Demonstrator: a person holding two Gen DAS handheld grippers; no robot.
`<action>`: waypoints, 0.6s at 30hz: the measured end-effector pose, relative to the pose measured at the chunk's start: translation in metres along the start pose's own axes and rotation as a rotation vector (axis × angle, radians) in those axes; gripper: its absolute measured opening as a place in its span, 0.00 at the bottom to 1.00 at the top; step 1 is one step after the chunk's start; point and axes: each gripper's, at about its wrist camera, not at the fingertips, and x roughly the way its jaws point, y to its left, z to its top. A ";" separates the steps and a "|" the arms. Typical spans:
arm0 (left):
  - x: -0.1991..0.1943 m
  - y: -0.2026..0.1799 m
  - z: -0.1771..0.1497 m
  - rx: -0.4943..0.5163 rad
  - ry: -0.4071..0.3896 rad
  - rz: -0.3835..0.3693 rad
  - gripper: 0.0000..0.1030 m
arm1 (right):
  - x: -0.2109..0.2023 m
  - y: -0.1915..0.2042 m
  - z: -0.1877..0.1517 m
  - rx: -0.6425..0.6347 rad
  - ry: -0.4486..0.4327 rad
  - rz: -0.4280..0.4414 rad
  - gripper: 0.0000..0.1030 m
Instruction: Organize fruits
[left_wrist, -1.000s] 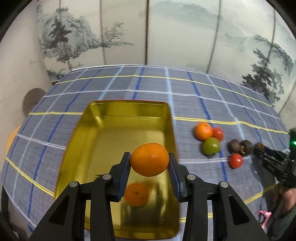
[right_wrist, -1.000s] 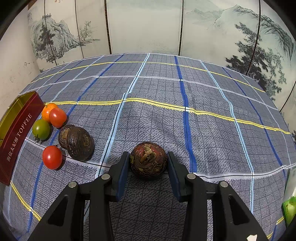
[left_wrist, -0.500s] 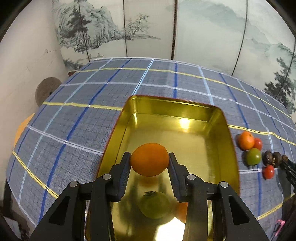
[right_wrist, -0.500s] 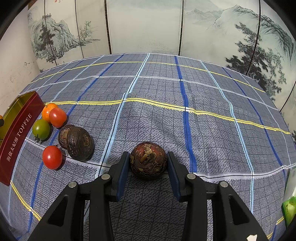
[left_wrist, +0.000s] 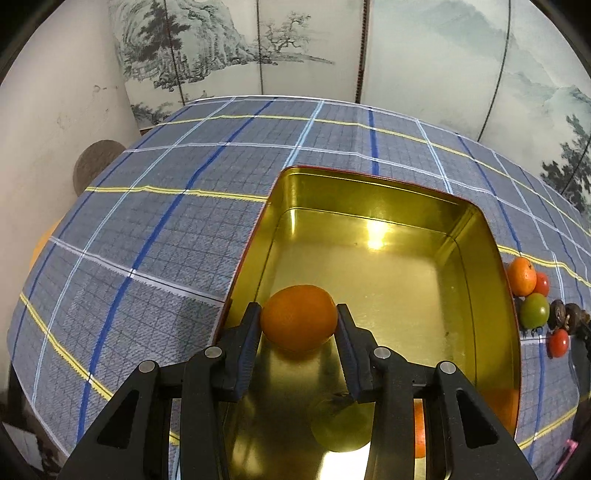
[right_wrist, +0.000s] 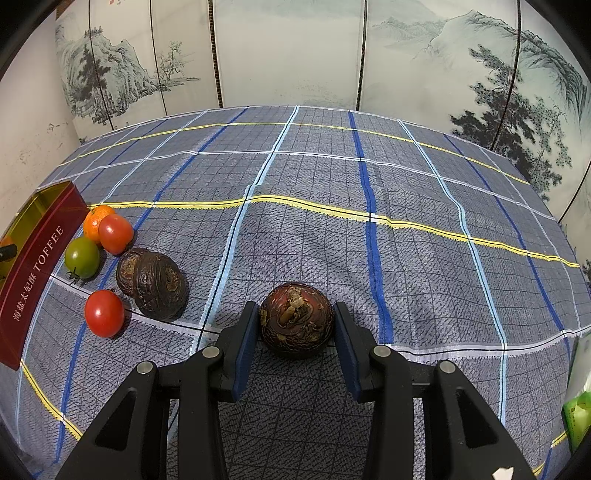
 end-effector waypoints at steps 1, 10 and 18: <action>0.001 -0.001 -0.001 0.006 0.001 0.004 0.40 | 0.000 0.000 0.000 0.000 0.000 0.000 0.37; 0.004 -0.003 0.000 0.029 0.008 0.005 0.40 | 0.000 0.000 0.000 0.000 0.000 0.000 0.37; 0.005 -0.004 0.000 0.035 0.013 0.011 0.40 | 0.000 0.000 0.000 -0.002 0.000 -0.001 0.38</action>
